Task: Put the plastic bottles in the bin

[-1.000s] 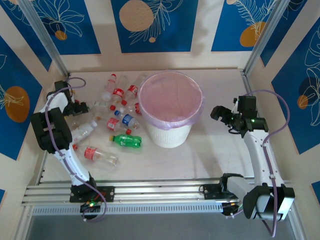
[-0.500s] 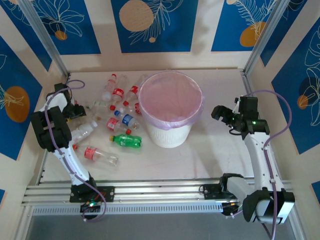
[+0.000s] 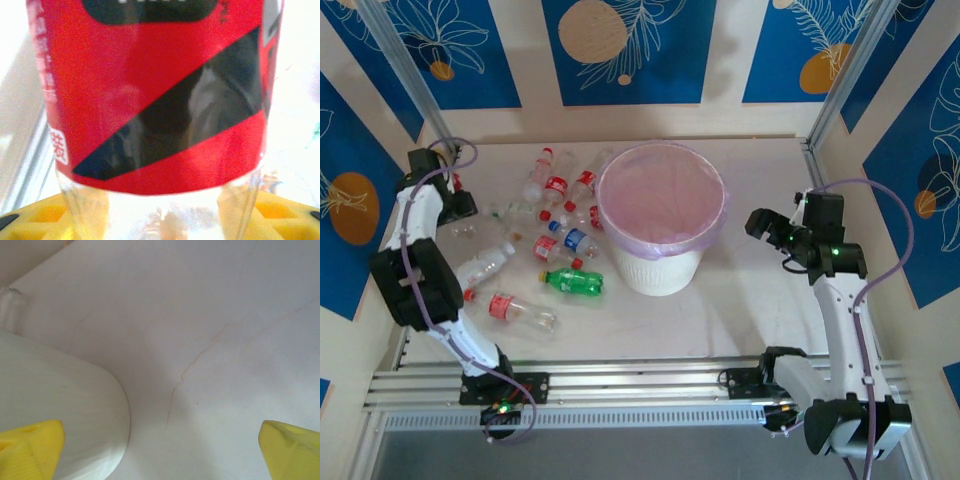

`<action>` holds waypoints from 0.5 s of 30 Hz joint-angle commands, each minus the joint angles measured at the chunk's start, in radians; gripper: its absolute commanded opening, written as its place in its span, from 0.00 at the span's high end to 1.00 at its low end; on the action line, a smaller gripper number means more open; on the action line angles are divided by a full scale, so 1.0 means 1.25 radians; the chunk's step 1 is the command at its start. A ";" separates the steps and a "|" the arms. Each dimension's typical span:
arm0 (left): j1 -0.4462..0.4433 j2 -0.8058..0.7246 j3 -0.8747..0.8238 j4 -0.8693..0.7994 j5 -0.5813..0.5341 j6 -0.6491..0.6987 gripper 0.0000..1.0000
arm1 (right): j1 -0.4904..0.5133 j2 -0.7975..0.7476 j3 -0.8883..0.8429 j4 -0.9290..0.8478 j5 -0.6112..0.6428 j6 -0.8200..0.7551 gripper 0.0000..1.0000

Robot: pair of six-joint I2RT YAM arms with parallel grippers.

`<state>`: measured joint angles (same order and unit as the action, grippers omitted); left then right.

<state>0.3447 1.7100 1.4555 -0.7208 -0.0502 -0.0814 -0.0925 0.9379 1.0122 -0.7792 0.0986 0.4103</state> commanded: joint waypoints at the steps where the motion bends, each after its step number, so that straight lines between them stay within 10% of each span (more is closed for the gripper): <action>1: -0.007 -0.095 -0.029 0.008 0.054 -0.029 0.46 | -0.005 -0.034 0.054 -0.030 -0.039 -0.004 0.00; 10: -0.191 -0.354 -0.168 0.094 0.236 -0.130 0.54 | 0.033 -0.029 0.263 -0.079 -0.179 0.034 0.05; 15: -0.295 -0.482 -0.212 0.182 0.355 -0.214 0.60 | 0.211 0.051 0.432 -0.079 -0.161 0.040 0.08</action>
<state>0.0200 1.1847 1.2022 -0.5915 0.2607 -0.2653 0.0704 0.9592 1.4715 -0.8616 -0.0784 0.4477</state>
